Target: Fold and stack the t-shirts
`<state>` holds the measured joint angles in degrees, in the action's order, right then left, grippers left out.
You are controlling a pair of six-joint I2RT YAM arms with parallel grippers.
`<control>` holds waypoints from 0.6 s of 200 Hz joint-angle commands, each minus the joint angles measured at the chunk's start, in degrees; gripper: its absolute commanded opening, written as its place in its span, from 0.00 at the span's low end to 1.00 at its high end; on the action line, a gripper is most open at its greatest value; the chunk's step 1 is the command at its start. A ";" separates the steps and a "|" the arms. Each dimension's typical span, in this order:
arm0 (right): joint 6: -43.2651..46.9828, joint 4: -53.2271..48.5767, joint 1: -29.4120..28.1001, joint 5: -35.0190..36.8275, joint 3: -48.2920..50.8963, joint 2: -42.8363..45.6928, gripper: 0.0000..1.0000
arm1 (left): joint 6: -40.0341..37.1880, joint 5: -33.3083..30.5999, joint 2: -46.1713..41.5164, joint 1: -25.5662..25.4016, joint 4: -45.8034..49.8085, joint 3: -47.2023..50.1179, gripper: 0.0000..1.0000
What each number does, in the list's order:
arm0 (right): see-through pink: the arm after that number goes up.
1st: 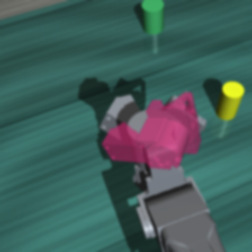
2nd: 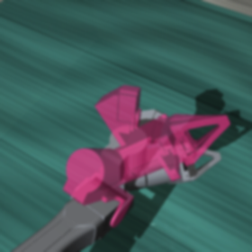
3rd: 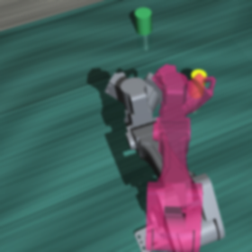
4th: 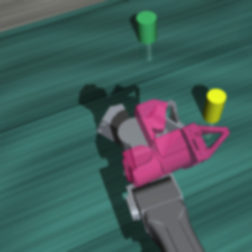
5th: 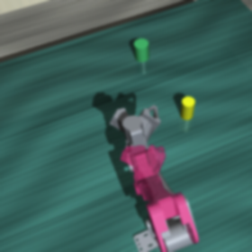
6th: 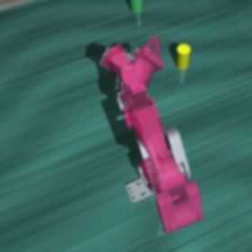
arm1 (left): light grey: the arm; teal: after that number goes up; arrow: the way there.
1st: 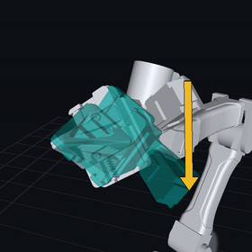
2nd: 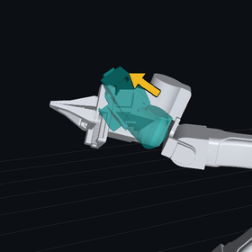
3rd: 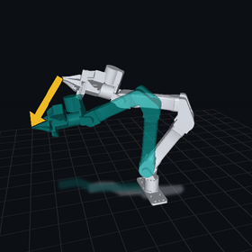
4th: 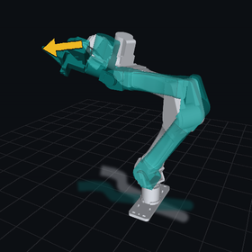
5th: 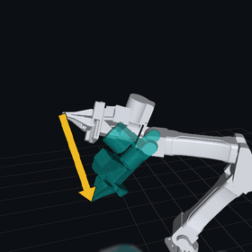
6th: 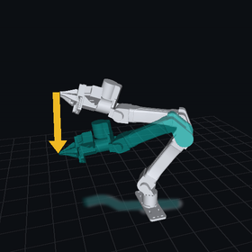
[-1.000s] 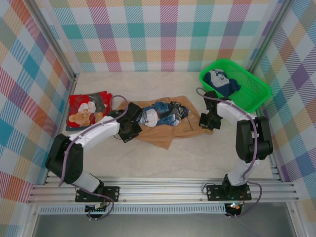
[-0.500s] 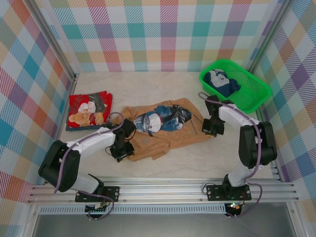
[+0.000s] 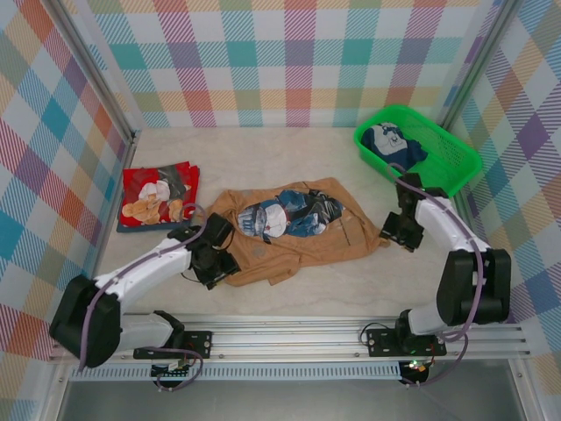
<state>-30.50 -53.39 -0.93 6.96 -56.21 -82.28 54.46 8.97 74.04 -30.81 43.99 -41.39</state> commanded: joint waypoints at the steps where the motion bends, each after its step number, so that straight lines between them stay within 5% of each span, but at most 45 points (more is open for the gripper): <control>1: -4.88 0.51 2.47 -4.79 2.48 0.18 0.49 | 0.29 4.56 5.77 0.66 -3.33 0.66 0.53; 28: -10.45 4.74 4.04 -8.58 3.38 -2.00 0.48 | 1.32 -0.05 7.22 0.66 -7.75 1.89 0.53; 64: -13.13 8.59 4.76 -10.54 3.54 -4.42 0.43 | 2.46 -6.26 9.13 0.84 -10.82 -0.44 0.00; 120: -21.49 13.41 4.65 -15.99 8.54 -3.28 0.36 | -0.12 -22.42 -9.36 2.94 9.79 -13.79 0.00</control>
<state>-46.02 -41.43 3.68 -5.23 -50.26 -86.70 55.81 -3.66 73.30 -29.91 43.92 -50.19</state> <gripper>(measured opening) 0.362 0.052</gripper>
